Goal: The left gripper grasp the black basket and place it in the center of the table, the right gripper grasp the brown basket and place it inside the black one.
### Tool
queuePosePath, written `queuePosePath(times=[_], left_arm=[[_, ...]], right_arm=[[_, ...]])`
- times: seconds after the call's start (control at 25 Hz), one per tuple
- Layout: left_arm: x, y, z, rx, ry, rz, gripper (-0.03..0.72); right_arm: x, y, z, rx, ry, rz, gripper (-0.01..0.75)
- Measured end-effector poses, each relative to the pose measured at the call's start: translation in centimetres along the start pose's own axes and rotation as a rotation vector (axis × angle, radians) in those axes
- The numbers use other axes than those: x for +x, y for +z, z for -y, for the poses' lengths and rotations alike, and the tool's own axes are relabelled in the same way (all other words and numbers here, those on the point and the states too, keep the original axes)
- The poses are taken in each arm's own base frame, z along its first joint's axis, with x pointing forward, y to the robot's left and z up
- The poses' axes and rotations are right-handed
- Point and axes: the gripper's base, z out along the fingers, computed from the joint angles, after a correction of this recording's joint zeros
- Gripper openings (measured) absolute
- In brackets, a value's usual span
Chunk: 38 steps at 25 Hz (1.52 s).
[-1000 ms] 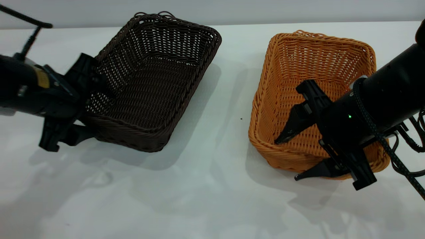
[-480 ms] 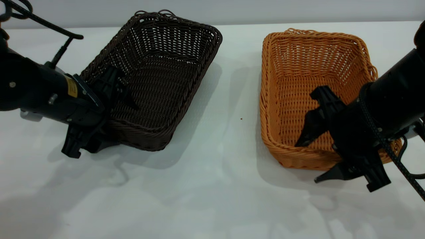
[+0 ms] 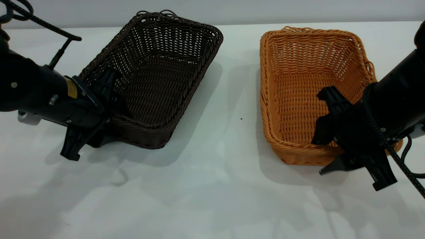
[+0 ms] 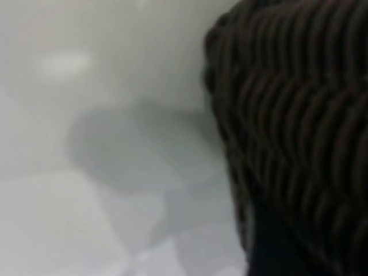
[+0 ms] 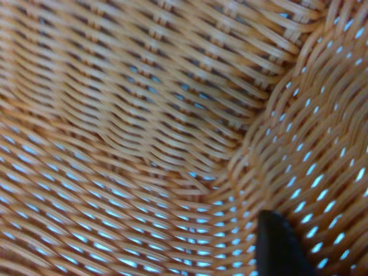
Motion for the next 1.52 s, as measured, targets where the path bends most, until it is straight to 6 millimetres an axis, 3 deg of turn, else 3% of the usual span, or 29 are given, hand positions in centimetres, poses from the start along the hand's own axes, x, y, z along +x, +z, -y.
queuePosePath(times=[0.16, 0.24, 0.48, 0.72, 1.0, 1.32, 1.52], left_arm=[[-0.1, 0.0, -0.4, -0.038, -0.018, 0.007, 0.137], [-0.1, -0.1, -0.3, -0.042, -0.026, 0.012, 0.094], [-1.1, -1.9, 0.0, -0.134, 0.048, 0.037, 0.089], [-3.4, -5.0, 0.1, -0.264, 0.357, 0.061, 0.087], [-4.2, -5.9, 0.4, -0.272, 0.454, 0.073, 0.087], [-4.6, -5.7, 2.0, -0.222, 0.726, 0.080, 0.087], [-4.6, -4.5, 3.5, -0.123, 0.823, 0.060, 0.087]], right_arm=[[-0.3, -0.1, -0.2, -0.004, -0.034, 0.028, 0.076], [-0.4, -0.3, -0.3, -0.006, -0.067, 0.040, 0.067], [-2.0, -2.3, -1.0, -0.041, -0.188, 0.146, 0.063], [-7.0, -6.6, -2.0, -0.157, -0.276, 0.228, 0.062], [-11.2, -9.5, -4.3, -0.300, -0.415, 0.193, 0.061], [-10.8, -13.0, -8.6, -0.307, -0.751, -0.024, 0.061], [-11.0, -15.2, -10.7, -0.310, -0.848, -0.044, 0.061]])
